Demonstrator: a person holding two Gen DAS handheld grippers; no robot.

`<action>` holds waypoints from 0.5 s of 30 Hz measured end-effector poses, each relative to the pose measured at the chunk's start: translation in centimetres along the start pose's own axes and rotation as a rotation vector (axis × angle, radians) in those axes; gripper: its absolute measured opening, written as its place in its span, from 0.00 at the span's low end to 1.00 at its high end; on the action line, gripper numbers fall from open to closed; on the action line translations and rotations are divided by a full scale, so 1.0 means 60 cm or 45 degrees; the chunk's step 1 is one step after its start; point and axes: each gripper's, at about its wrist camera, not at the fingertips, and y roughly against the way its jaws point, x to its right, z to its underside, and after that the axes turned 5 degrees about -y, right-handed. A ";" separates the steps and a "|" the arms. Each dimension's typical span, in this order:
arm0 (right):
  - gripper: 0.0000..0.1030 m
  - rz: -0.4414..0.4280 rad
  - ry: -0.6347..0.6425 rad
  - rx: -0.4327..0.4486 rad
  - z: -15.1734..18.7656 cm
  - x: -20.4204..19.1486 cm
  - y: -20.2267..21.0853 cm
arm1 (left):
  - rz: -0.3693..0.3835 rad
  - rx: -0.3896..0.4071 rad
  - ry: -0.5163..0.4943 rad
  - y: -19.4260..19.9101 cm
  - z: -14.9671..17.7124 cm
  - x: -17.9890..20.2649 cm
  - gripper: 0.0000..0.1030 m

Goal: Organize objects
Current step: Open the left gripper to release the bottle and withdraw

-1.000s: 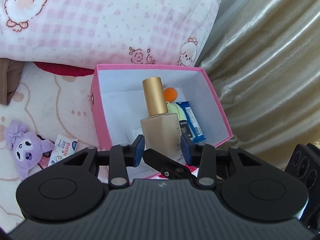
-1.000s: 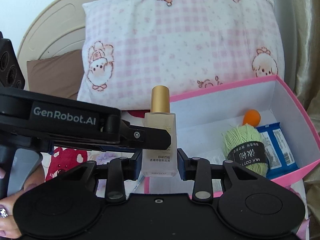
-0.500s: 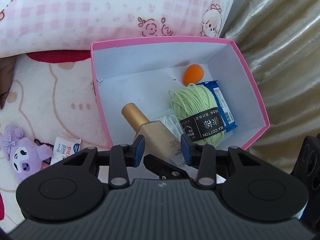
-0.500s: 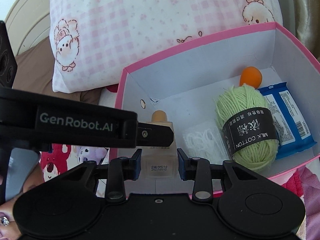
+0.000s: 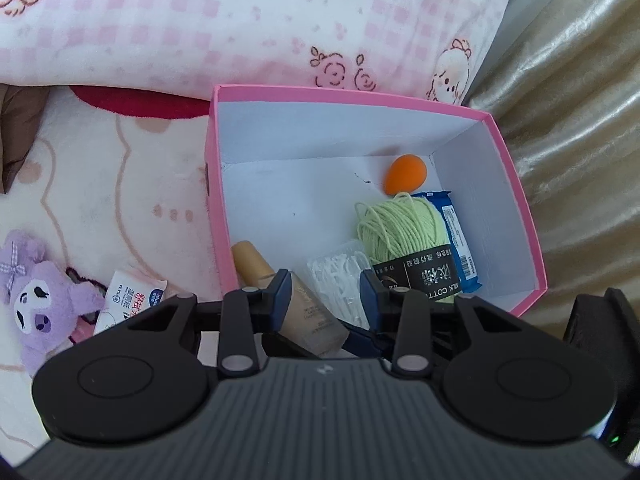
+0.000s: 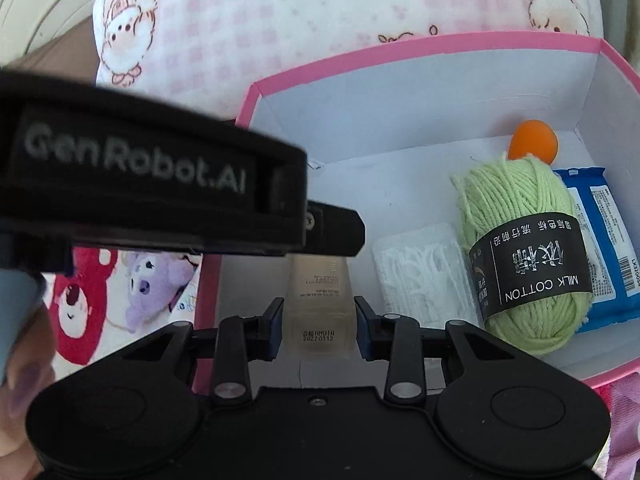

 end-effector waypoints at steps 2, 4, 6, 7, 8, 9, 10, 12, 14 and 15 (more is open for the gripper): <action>0.40 0.016 0.000 -0.008 0.003 -0.003 -0.007 | -0.002 0.025 0.007 0.013 0.001 -0.006 0.34; 0.43 0.007 -0.005 0.034 0.002 -0.003 0.006 | 0.014 0.051 0.035 0.035 0.002 -0.013 0.34; 0.60 0.041 0.117 0.111 0.008 -0.022 0.037 | 0.026 0.083 0.030 0.061 0.004 -0.013 0.34; 0.70 0.075 0.172 0.174 0.013 -0.033 0.057 | 0.012 0.091 0.015 0.075 0.005 -0.012 0.34; 0.71 0.093 0.210 0.206 0.018 -0.041 0.072 | 0.007 0.095 0.003 0.088 0.006 -0.012 0.34; 0.71 0.097 0.239 0.210 0.022 -0.049 0.086 | 0.014 0.098 -0.006 0.102 0.008 -0.012 0.34; 0.70 0.089 0.262 0.210 0.025 -0.056 0.099 | 0.024 0.095 -0.009 0.115 0.010 -0.013 0.34; 0.71 0.087 0.281 0.237 0.034 -0.071 0.129 | 0.030 0.094 -0.017 0.145 0.017 -0.015 0.38; 0.71 0.078 0.299 0.257 0.042 -0.087 0.158 | 0.000 0.108 -0.043 0.175 0.027 -0.018 0.41; 0.71 0.075 0.310 0.268 0.046 -0.096 0.172 | -0.022 0.117 -0.053 0.189 0.033 -0.020 0.43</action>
